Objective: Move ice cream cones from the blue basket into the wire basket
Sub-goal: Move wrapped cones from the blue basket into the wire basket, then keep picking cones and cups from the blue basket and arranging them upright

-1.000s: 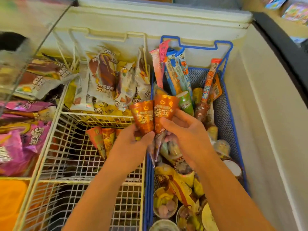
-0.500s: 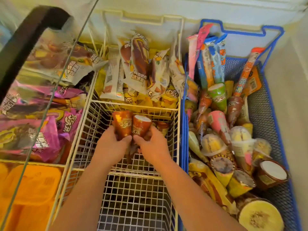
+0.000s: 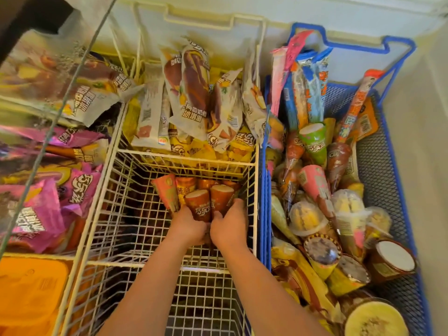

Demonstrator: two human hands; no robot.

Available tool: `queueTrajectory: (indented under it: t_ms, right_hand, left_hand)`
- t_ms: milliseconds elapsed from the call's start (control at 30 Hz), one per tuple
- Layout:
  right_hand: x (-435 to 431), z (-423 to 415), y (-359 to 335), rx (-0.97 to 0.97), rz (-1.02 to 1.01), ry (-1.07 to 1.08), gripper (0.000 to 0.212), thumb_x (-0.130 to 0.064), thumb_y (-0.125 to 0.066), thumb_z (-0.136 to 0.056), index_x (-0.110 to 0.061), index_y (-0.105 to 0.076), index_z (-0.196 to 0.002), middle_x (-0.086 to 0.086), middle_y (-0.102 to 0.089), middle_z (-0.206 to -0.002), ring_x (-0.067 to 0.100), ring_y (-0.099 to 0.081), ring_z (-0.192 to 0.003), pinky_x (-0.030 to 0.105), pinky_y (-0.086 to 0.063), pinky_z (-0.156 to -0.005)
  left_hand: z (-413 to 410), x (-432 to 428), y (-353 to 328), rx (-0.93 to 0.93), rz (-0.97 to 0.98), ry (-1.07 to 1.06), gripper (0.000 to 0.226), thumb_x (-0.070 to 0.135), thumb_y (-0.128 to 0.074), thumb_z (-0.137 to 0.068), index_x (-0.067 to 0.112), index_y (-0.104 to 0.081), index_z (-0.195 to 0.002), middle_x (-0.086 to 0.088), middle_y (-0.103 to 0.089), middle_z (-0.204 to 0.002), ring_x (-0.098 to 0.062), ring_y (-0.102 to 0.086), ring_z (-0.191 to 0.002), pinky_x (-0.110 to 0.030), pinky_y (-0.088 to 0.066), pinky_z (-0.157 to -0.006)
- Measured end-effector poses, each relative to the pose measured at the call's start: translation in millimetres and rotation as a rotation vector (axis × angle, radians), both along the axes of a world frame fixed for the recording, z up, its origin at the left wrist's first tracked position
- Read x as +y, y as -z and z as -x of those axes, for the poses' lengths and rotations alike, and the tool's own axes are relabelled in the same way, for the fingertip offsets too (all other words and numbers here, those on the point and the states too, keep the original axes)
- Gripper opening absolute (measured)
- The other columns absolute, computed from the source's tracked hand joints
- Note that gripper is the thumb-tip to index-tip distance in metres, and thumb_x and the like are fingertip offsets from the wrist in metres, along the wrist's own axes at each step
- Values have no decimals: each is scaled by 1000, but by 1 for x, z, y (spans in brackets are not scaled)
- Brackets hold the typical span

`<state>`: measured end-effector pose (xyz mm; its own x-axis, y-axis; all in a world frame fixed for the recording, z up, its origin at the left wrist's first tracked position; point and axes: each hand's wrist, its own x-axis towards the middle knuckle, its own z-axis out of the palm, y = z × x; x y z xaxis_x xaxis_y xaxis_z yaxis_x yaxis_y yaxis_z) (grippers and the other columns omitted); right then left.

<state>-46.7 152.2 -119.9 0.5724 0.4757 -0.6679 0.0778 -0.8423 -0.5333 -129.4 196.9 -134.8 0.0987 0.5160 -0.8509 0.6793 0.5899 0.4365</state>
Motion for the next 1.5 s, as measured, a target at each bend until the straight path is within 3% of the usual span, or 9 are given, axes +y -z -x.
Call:
queueTrajectory:
  t_ms: [67,233,367,533,733,1033,1200,1300,1500]
  right_hand:
    - [0,-1,0,-5,55,-20,50,-13,-55,-93,-6,-35,-138,15,-43,-146,31,-39,-139,45,-35,-113]
    - [-1,-5,-7,66,91,-57,54,-6,-50,-90,-5,-34,-141,17,-45,-145,33,-43,-136,44,-39,-111]
    - [-10,-7,-15,136,112,-90,67,-10,-53,-88,-4,-24,-148,19,-38,-151,34,-38,-140,44,-36,-113]
    - [-19,-6,-37,206,76,-142,71,-14,-52,-92,-4,-12,-151,19,-31,-154,33,-34,-142,43,-35,-114]
    - [-35,-34,-84,95,-161,-295,26,-19,-45,-97,-16,-58,-120,4,-64,-112,17,-63,-97,32,-56,-84]
    - [-65,-147,-95,-177,-273,-3,9,-22,-59,-90,-25,-67,-89,0,-73,-85,19,-70,-77,39,-60,-71]
    - [-81,-184,-87,-316,-221,-13,14,-24,-61,-88,-22,-68,-99,-3,-70,-89,11,-66,-76,26,-53,-64]
    - [-72,-196,-82,-388,-196,-111,23,-20,-60,-88,-17,-70,-108,1,-71,-98,10,-62,-80,18,-43,-63]
    - [-38,-203,-69,-518,-121,-337,24,-23,-54,-94,-1,-65,-96,17,-68,-100,34,-62,-97,34,-42,-70]
  left_hand:
    - [-2,-2,1,18,-20,30,42,3,-71,-79,-3,-57,-119,-31,-66,-102,-36,-66,-76,-37,-58,-58]
    - [-2,-6,-6,157,-168,240,47,33,-75,-78,10,-58,-115,-14,-69,-106,-35,-66,-99,-34,-49,-75]
    - [-2,-6,-8,132,-194,302,18,29,-74,-78,23,-58,-86,1,-65,-81,-32,-68,-93,-27,-43,-66]
    - [-4,-6,-11,193,-336,257,53,19,-76,-76,14,-55,-125,-14,-67,-116,-38,-62,-108,-31,-41,-75]
    - [-9,-6,-23,239,-365,345,41,30,-70,-84,16,-59,-121,-10,-69,-108,-34,-63,-94,-31,-38,-69]
    - [-59,-17,-88,177,-653,258,57,27,-66,-88,13,-47,-139,-11,-62,-128,-31,-60,-112,-43,-47,-97]
    - [-113,-34,-114,-6,-780,233,18,21,-60,-93,28,-67,-109,16,-67,-92,7,-58,-73,-7,-35,-61]
    - [-147,-34,-115,-47,-817,343,15,18,-58,-93,26,-70,-97,12,-71,-85,-6,-66,-76,-20,-50,-70]
    - [-207,-17,-77,138,-796,652,19,19,-57,-92,1,-62,-96,-20,-66,-104,-38,-61,-103,-43,-48,-77]
